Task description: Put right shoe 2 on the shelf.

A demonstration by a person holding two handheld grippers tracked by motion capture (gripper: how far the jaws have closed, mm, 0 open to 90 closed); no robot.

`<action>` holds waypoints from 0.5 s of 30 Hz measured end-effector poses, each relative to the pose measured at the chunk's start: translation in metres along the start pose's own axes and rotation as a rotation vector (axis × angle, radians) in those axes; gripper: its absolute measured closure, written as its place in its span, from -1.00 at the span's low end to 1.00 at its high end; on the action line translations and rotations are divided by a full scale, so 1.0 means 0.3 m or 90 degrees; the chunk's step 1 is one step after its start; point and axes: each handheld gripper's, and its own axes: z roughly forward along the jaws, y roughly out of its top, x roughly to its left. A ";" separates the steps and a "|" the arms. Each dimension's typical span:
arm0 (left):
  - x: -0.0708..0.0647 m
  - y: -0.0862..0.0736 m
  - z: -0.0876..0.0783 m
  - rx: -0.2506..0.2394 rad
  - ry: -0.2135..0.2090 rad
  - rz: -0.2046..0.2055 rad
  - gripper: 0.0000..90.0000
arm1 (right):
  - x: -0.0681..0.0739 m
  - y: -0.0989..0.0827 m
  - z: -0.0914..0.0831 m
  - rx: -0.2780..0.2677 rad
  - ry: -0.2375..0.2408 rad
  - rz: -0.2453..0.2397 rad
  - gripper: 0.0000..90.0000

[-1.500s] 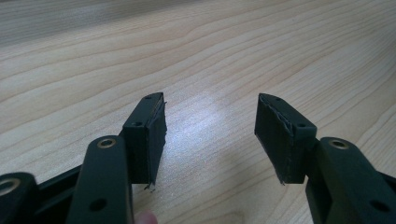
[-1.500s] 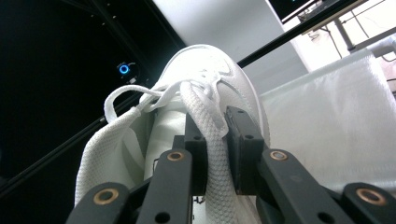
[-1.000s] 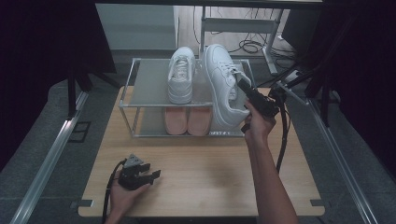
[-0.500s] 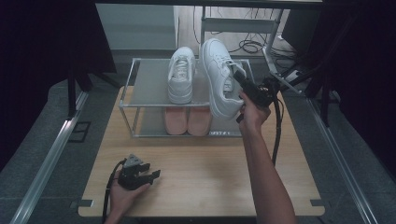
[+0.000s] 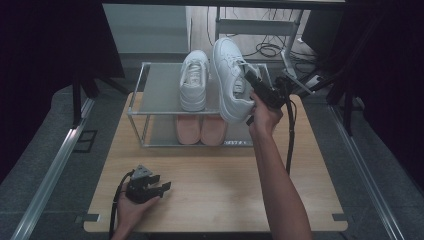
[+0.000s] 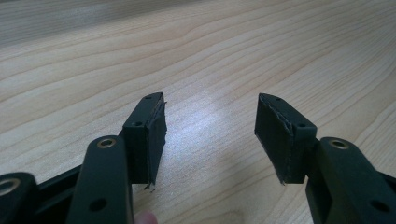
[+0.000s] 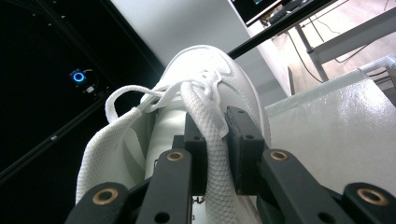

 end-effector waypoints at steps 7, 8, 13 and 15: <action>0.004 -0.001 -0.002 -0.001 0.000 -0.002 -0.02 | 0.005 0.007 0.056 0.005 -0.038 0.000 0.77; 0.005 -0.001 -0.003 -0.001 0.000 -0.002 -0.02 | 0.007 0.007 0.068 0.004 -0.047 -0.004 0.77; 0.010 -0.001 -0.006 -0.005 0.000 -0.009 -0.02 | 0.010 0.010 0.113 0.013 -0.077 -0.009 0.76; 0.011 -0.001 -0.008 -0.006 0.000 -0.008 -0.02 | 0.008 0.008 0.133 0.015 -0.092 -0.009 0.75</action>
